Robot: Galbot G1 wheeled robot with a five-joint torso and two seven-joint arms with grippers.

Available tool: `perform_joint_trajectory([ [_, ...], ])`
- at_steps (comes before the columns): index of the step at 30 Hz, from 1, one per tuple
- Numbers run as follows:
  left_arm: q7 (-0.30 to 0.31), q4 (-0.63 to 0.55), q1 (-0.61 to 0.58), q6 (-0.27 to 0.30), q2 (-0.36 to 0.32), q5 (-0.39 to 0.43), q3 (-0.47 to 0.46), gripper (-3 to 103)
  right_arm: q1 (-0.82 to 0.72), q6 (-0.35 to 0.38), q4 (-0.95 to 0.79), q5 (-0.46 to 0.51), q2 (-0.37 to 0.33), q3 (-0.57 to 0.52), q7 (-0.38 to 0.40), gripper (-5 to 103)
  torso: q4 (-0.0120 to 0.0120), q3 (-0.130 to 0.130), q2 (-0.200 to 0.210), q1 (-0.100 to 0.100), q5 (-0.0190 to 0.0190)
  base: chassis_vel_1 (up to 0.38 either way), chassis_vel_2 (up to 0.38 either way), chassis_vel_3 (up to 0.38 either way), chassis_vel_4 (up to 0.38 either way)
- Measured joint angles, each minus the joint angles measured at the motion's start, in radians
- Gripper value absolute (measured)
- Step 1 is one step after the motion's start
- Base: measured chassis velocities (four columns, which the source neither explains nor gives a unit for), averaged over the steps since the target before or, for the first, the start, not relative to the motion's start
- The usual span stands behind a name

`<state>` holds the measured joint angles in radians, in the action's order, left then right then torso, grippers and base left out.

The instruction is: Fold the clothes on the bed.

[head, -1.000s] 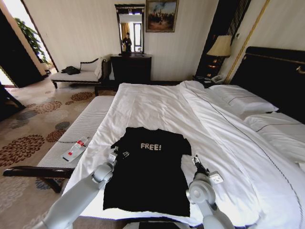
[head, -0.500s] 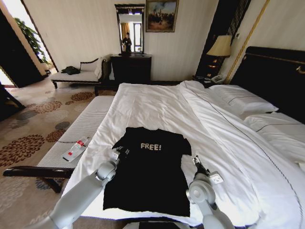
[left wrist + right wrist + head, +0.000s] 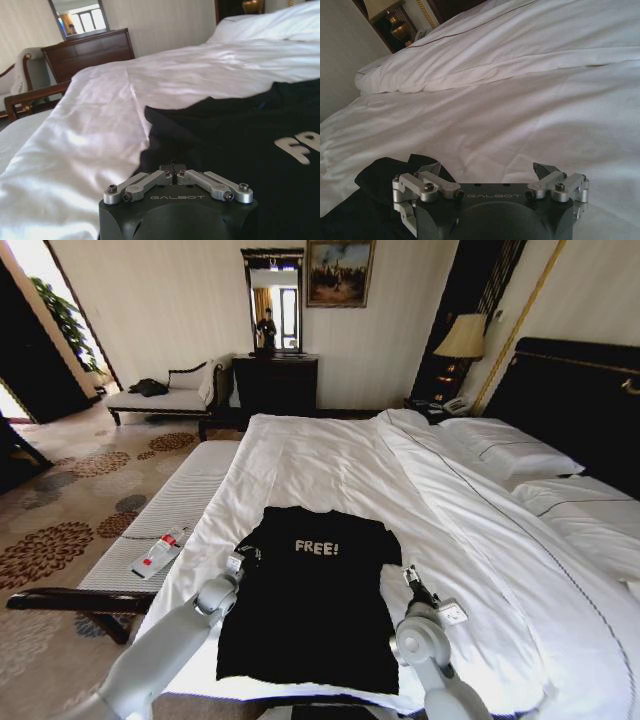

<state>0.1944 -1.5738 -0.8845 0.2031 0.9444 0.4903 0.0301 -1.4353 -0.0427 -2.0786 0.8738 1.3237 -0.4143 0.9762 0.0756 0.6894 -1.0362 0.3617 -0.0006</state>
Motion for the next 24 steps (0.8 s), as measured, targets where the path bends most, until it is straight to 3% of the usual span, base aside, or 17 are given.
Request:
perform_joint_trajectory([
  [7, 0.014, 0.029, 0.037, 0.000, 0.038, 0.045, -0.082, 0, -0.003, -0.002, 0.005, -0.002, 0.001, 0.000, 0.000, 100, -0.0001, 0.000, 0.000, 0.000, 0.0001, 0.000, 0.000, 0.000, 0.000],
  [24, 0.016, 0.116, 0.043, -0.022, 0.040, 0.061, -0.207, 0, -0.006, -0.009, 0.007, 0.001, -0.001, -0.009, -0.008, 100, 0.0000, 0.000, 0.000, 0.000, -0.0001, 0.000, 0.000, 0.000, 0.000],
])
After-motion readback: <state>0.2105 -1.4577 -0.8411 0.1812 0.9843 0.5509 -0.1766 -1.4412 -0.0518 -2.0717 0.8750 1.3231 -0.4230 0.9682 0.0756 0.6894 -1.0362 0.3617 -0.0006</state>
